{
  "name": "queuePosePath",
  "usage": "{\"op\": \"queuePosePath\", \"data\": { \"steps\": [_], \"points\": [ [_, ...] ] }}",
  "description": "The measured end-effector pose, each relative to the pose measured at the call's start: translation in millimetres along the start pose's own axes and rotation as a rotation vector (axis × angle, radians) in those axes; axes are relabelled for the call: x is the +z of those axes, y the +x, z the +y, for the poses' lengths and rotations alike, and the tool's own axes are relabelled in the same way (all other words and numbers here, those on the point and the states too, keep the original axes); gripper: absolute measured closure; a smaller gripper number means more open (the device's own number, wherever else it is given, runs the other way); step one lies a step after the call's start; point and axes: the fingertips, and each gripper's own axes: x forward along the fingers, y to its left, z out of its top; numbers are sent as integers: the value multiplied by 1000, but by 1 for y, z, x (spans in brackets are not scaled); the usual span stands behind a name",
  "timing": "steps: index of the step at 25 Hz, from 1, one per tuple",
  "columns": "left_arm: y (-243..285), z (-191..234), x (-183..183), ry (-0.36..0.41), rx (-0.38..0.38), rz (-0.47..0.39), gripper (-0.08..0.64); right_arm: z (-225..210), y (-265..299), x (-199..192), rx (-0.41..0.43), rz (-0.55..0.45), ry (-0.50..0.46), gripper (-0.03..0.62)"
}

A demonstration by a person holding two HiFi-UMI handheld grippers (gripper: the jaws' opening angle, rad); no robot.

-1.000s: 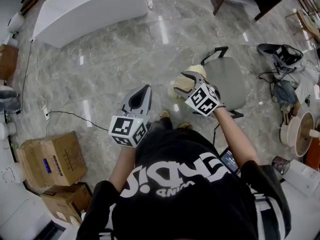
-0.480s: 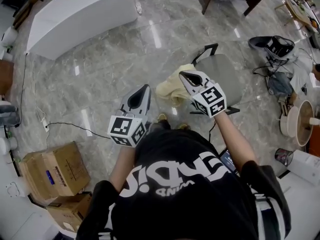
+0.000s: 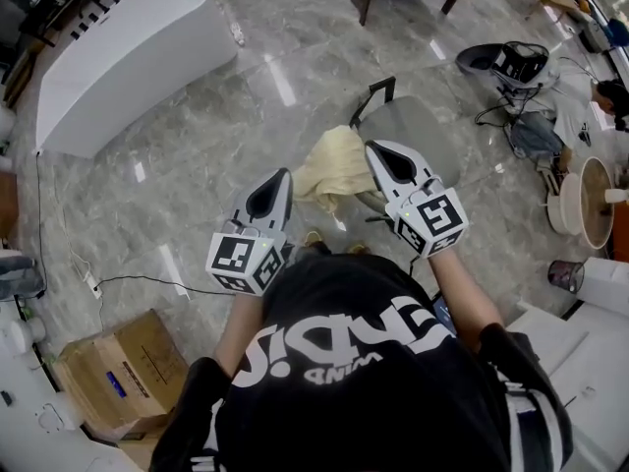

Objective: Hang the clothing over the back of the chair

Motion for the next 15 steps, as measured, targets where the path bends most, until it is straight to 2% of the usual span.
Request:
{"op": "queuePosePath", "data": {
  "steps": [10, 15],
  "points": [
    [14, -25, 8, 31, -100, -33, 545, -14, -60, -4, -179, -88, 17, 578],
    [21, -29, 2, 40, -111, -34, 545, -23, -74, -6, -220, -109, 29, 578]
  ]
}}
